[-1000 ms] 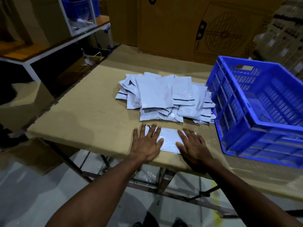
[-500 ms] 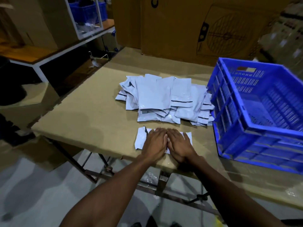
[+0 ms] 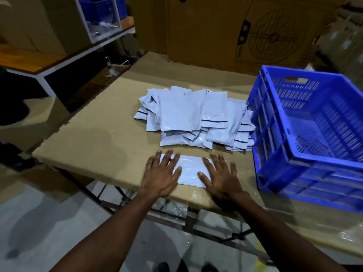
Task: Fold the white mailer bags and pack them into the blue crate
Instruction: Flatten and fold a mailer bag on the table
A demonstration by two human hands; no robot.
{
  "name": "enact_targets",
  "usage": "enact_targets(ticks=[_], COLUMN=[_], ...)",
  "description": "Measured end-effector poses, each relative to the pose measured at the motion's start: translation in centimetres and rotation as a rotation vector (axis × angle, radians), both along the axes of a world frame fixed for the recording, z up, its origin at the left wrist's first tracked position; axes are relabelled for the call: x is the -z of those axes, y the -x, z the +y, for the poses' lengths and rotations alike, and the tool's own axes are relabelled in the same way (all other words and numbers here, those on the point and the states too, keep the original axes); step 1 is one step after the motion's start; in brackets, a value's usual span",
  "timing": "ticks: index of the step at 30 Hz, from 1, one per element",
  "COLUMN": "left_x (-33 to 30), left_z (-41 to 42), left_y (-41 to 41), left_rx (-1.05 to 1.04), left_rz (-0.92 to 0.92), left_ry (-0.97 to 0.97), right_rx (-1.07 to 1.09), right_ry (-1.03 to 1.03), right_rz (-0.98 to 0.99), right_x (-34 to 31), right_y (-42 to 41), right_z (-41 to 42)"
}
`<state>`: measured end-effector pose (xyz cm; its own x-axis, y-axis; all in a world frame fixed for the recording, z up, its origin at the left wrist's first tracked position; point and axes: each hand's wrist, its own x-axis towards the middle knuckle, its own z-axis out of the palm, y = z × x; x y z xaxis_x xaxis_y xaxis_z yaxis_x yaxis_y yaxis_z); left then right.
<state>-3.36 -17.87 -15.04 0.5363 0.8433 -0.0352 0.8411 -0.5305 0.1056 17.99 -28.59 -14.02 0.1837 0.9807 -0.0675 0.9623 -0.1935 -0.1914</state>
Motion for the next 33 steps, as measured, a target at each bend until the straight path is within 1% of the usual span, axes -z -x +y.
enact_targets(ticks=[2, 4, 5, 8, 11, 13, 15, 17, 19, 21, 22, 24, 26, 28, 31, 32, 33], left_x=[0.2, 0.2, 0.2, 0.2, 0.0, -0.1, -0.3, -0.4, -0.5, -0.7, -0.7, -0.8, -0.6, -0.8, -1.5, -1.6, -1.6], left_z=[0.1, 0.0, 0.0, -0.1, -0.1, -0.2, -0.2, -0.1, 0.0, 0.4, 0.6, 0.9, 1.0, 1.0, 0.8, 0.6, 0.4], left_y=[0.1, -0.2, -0.3, 0.0, 0.1, 0.1, 0.0, 0.1, 0.0, -0.1, -0.2, -0.2, -0.2, -0.1, 0.6, 0.9, 1.2], left_rx=[-0.008, -0.017, -0.018, -0.015, -0.025, -0.028, -0.031, -0.036, -0.021, -0.008, -0.006, -0.003, -0.009, -0.025, 0.002, 0.042, 0.090], left_rz=[0.021, 0.027, 0.033, 0.034, 0.026, 0.026, 0.021, 0.023, 0.038, 0.057, 0.060, 0.059, 0.039, -0.030, -0.227, -0.248, -0.230], left_ry=[0.004, 0.005, 0.005, 0.005, 0.026, 0.053, 0.058, 0.057, 0.058, 0.078, 0.092, 0.107, 0.125, 0.163, 0.199, 0.182, 0.130], right_rx=[0.020, -0.019, -0.066, -0.175, -0.132, -0.111, -0.097, -0.105, -0.178, -0.317, -0.370, -0.405, -0.410, -0.435, -0.466, -0.475, -0.483], right_ry=[0.040, -0.015, -0.027, 0.019, -0.105, -0.117, -0.059, 0.042, 0.075, -0.043, -0.092, -0.141, -0.184, -0.237, -0.308, -0.325, -0.336], right_rz=[-0.055, -0.094, -0.087, -0.007, -0.035, -0.032, -0.034, -0.030, -0.047, -0.088, -0.060, 0.047, 0.091, 0.052, -0.021, -0.030, -0.030], right_x=[-0.9, -1.9, -2.1, -1.1, 0.5, 0.7, 0.5, -0.2, -0.6, -0.4, -0.3, -0.3, -0.4, -0.5, -0.6, -0.6, -0.7], right_y=[0.9, 2.3, 3.0, 3.9, 1.9, -0.1, -1.7, -2.2, -1.9, -1.6, -1.4, -1.2, -1.0, -0.9, -0.9, -0.9, -1.0], right_z=[0.6, 2.1, 2.8, 3.4, 1.4, 0.2, -0.3, -0.1, 0.1, 0.2, 0.2, 0.4, 0.4, 0.6, 1.1, 1.4, 1.7])
